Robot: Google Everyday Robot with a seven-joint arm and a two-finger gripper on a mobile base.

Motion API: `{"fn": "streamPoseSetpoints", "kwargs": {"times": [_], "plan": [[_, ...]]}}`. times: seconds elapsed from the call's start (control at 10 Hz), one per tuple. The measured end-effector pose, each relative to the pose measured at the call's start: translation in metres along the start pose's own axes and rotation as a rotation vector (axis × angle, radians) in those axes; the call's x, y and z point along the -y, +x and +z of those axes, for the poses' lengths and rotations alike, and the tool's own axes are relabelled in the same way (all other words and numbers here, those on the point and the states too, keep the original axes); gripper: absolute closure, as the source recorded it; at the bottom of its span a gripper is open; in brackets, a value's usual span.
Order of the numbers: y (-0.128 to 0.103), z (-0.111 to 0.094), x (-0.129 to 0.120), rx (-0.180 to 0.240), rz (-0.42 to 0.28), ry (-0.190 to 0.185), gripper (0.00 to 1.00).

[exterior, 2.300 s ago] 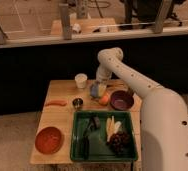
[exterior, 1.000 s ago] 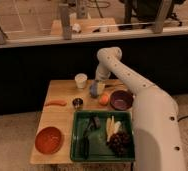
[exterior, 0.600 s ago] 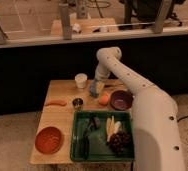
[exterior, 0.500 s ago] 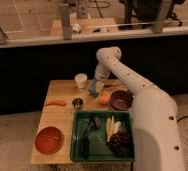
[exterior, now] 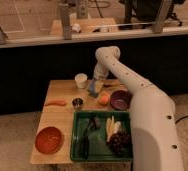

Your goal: Place sponge in plastic cup

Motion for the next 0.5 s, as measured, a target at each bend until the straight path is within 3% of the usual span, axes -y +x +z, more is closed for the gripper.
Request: {"fn": "streamPoseSetpoints", "kwargs": {"times": [0.2,0.5], "plan": [[0.0004,0.0012,-0.0018,0.005,-0.007,-0.021,0.26],[0.0047,-0.0005,-0.0035,0.010,-0.002,-0.015,0.26]]}}
